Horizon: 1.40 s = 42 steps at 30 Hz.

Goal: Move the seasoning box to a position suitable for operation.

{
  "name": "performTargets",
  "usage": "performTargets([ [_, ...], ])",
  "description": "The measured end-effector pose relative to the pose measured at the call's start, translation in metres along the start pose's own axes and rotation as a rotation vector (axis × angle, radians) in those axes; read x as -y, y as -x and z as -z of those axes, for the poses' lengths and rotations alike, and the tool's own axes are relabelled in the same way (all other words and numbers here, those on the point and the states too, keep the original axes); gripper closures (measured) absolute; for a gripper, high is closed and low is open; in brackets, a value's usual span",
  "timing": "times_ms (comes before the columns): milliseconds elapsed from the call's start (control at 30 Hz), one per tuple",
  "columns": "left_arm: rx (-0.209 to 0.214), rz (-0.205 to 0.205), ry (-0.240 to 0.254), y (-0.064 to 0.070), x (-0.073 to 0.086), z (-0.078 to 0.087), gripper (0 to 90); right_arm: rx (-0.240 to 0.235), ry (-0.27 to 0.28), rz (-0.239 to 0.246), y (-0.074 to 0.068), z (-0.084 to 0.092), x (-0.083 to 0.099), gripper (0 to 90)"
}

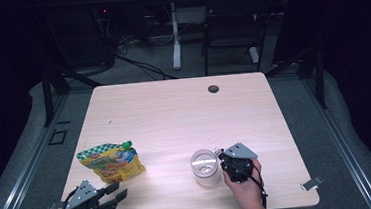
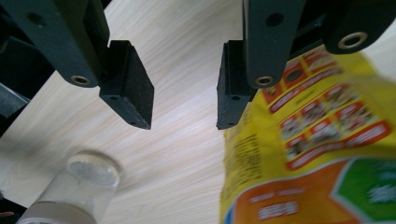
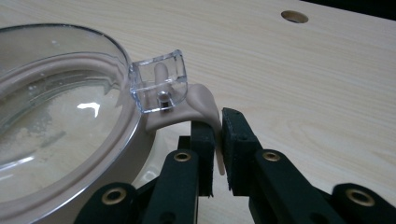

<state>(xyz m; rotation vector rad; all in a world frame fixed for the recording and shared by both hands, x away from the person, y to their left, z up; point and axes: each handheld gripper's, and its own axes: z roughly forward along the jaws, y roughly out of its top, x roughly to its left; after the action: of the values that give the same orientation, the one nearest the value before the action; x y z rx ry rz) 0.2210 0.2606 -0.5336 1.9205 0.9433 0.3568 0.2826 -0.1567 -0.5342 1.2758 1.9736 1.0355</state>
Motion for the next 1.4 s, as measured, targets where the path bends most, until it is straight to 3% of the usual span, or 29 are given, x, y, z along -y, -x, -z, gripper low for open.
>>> performTargets([
  [167, 0.022, -0.042, -0.029, 0.007, -0.005, -0.013, 56.9, -0.023, -0.001, -0.019, -0.008, 0.001, 0.005, 83.2],
  [267, 0.026, -0.047, -0.028, 0.009, -0.006, -0.017, 56.9, -0.043, 0.004, -0.029, -0.012, 0.002, 0.007, 83.2],
  [400, 0.048, -0.064, -0.044, 0.012, -0.01, -0.024, 56.9, -0.061, 0.01, -0.044, -0.014, 0.0, 0.01, 83.2],
  [667, 0.053, -0.114, -0.071, 0.019, -0.012, -0.034, 55.1, -0.071, 0.013, -0.067, -0.013, -0.005, 0.017, 83.4],
  [900, 0.067, -0.096, -0.071, 0.025, -0.018, -0.045, 53.1, -0.067, -0.009, -0.042, -0.013, 0.001, 0.018, 83.9],
  [1100, 0.095, -0.13, -0.087, 0.036, -0.027, -0.057, 53.0, -0.079, -0.045, -0.014, -0.012, 0.009, 0.016, 84.3],
  [1200, 0.105, -0.14, -0.088, 0.04, -0.035, -0.066, 51.3, -0.081, -0.065, -0.005, -0.011, 0.015, 0.014, 85.1],
  [1400, 0.134, -0.142, -0.056, 0.048, -0.059, -0.088, 50.6, -0.07, -0.05, -0.005, -0.012, 0.023, 0.016, 86.1],
])
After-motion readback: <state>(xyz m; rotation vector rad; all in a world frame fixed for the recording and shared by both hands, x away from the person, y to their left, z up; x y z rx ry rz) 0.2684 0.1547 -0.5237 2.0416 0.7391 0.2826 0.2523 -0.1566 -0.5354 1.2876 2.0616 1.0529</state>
